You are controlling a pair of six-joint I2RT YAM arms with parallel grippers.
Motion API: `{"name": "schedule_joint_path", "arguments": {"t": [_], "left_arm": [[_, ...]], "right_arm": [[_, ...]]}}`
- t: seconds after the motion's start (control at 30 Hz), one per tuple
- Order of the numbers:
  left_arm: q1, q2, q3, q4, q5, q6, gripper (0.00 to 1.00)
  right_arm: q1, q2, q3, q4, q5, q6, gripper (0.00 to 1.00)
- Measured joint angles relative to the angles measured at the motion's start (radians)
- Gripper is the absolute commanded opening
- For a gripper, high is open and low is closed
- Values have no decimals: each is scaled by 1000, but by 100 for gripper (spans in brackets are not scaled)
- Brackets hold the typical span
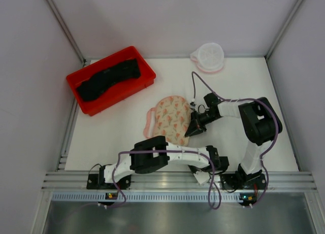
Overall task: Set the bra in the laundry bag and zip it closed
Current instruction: Zip the zipper on the laundry bag.
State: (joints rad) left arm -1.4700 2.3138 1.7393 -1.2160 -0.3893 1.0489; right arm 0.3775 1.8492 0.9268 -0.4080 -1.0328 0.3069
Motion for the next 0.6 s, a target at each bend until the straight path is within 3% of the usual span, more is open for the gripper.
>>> {"name": "schedule_joint_path", "arguments": {"t": [0.17,0.33,0.6], "left_arm": [[4,1,2,-1,2,4,21],[8,1,2,-5,4,6,0],[9,0,1,-8,6,12,0]], "right_arm": [[0,0,-4,-5,0,-4,0],[0,0,-4,-6,0,-9,0],[0,0,-3,-10,0,-8,0]]}}
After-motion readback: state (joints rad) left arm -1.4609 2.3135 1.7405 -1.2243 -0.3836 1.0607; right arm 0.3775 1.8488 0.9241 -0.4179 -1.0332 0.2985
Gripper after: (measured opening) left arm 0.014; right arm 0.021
